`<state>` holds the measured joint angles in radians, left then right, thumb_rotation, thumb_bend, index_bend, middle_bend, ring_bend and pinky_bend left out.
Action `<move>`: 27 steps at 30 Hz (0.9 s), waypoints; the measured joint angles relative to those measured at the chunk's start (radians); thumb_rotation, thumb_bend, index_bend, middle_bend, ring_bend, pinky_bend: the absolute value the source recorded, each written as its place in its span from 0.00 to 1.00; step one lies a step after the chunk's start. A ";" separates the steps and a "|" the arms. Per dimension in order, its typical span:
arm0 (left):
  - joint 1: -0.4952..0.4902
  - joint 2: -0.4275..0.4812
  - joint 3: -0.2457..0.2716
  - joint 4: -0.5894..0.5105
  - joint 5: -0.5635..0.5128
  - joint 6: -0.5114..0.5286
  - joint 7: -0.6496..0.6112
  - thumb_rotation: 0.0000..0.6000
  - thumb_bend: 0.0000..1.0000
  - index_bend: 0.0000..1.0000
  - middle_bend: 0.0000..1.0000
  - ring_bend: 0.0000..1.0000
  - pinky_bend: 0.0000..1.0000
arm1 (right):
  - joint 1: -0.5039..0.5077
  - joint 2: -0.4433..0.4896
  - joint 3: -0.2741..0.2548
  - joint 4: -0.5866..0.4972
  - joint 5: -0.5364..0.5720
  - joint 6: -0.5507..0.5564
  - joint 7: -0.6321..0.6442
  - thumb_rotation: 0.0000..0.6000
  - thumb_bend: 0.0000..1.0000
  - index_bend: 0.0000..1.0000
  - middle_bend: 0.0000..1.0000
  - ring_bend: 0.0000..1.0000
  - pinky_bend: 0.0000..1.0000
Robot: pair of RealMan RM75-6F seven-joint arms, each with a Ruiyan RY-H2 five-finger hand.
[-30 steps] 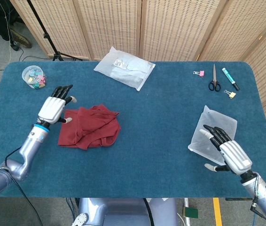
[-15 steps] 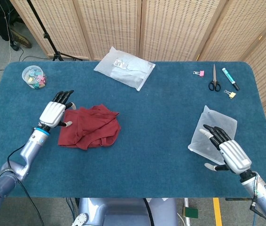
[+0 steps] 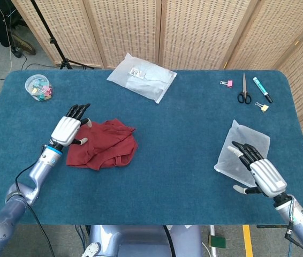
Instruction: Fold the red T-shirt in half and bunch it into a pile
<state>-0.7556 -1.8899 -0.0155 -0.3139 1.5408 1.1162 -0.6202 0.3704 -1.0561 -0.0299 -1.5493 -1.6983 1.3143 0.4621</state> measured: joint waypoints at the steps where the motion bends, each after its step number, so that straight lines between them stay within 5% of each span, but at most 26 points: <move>1: -0.001 -0.004 0.000 0.004 0.000 0.003 -0.001 1.00 0.20 0.51 0.00 0.00 0.00 | 0.000 0.000 0.000 0.000 0.000 0.000 0.000 1.00 0.00 0.00 0.00 0.00 0.00; 27: -0.024 -0.058 0.009 0.061 0.012 -0.029 0.011 1.00 0.42 0.58 0.00 0.00 0.00 | 0.001 0.001 0.001 0.002 0.004 -0.003 0.002 1.00 0.00 0.00 0.00 0.00 0.00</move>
<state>-0.7800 -1.9482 -0.0066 -0.2529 1.5524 1.0868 -0.6088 0.3713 -1.0548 -0.0284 -1.5469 -1.6941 1.3109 0.4638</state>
